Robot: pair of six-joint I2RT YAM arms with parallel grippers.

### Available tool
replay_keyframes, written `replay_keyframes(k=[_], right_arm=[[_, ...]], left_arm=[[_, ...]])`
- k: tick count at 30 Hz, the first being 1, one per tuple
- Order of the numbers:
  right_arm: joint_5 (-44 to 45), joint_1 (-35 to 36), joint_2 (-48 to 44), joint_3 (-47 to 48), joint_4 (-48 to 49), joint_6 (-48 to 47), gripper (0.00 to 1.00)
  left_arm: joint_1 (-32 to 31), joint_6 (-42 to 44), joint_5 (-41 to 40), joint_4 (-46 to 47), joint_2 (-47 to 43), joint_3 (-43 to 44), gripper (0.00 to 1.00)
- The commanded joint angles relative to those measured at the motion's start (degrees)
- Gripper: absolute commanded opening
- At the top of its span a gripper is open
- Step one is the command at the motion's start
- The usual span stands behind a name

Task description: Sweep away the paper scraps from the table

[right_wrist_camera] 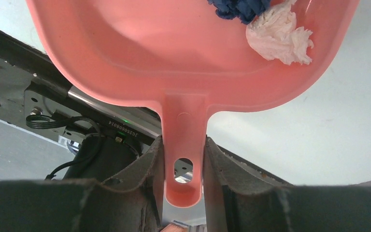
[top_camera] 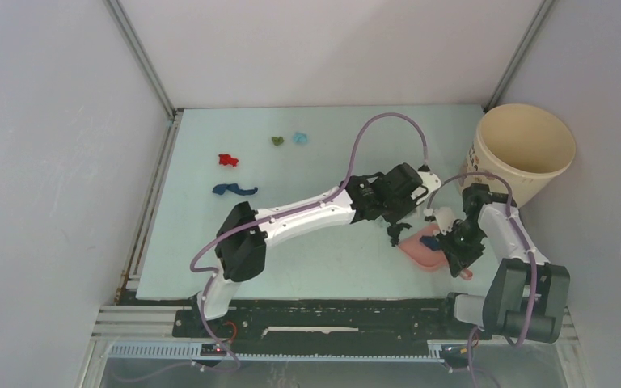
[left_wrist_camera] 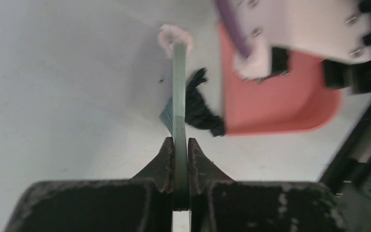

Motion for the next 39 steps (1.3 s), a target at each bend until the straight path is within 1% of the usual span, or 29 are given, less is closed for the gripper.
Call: replay_keyframes(k=[1, 7, 11, 13, 16, 18, 21, 23, 24, 26, 28, 30, 32, 34, 36, 39], right_arm=[[-2.5, 2.5, -0.2, -0.1, 0.7, 0.9, 0.0], [-2.6, 2.4, -0.2, -0.9, 1.7, 1.6, 0.0], [-2.7, 1.0, -0.8, -1.4, 1.8, 1.1, 0.0], [-3.1, 0.1, -1.1, -1.4, 1.9, 0.8, 0.0], [-3.2, -0.9, -1.6, -1.8, 2.1, 0.5, 0.0], [-3.3, -1.3, -2.1, -2.0, 2.1, 0.4, 0.0], [-3.0, -1.9, -3.2, -2.4, 1.9, 0.0, 0.0], [-2.6, -2.1, -3.8, -2.7, 1.8, -0.2, 0.0], [-2.4, -2.2, -4.1, -2.8, 1.7, -0.3, 0.0], [-1.8, -2.3, -4.5, -2.9, 1.5, -0.4, 0.0], [-1.3, -2.4, -5.1, -3.0, 1.3, -0.4, 0.0], [-0.8, -2.4, -5.7, -3.0, 1.3, -0.5, 0.0], [-0.8, -2.4, -5.8, -3.1, 1.3, -0.5, 0.0], [-1.0, -2.4, -5.4, -3.1, 1.6, -0.4, 0.0], [-1.2, -2.4, -4.5, -3.1, 1.9, 0.0, 0.0], [-1.5, -2.4, -3.5, -3.0, 2.4, 0.4, 0.0]], left_arm=[[0.1, -10.4, 11.8, 0.8, -2.0, 2.2, 0.0], [0.2, -15.7, 12.1, 4.9, -6.2, 0.4, 0.0], [1.2, -19.2, 5.2, 6.9, -10.6, -2.2, 0.0], [2.9, -21.7, 6.3, 11.9, -13.3, -6.1, 0.0], [6.0, -26.0, 11.1, 17.4, -16.1, -10.6, 0.01], [7.6, -27.1, 13.3, 17.7, -16.0, -10.7, 0.01], [9.0, -25.9, 11.8, 16.9, -15.9, -10.5, 0.01], [9.6, -23.3, 9.4, 15.3, -15.4, -9.5, 0.02], [9.7, -21.3, 6.8, 13.3, -14.7, -8.1, 0.02], [9.7, -17.6, 2.6, 6.4, -12.3, -3.5, 0.01], [9.7, -14.6, 1.7, -2.9, -9.2, 1.3, 0.0], [9.7, -13.2, 1.4, -7.9, -6.8, 3.6, 0.0], [9.7, -12.8, 3.1, -9.8, -5.4, 3.8, 0.0], [9.7, -13.2, 7.5, -10.5, -4.2, 4.0, 0.0], [9.5, -14.2, 15.7, -10.6, -2.7, 4.6, 0.0], [8.9, -16.1, 25.2, -7.8, -1.3, 4.8, 0.0]])
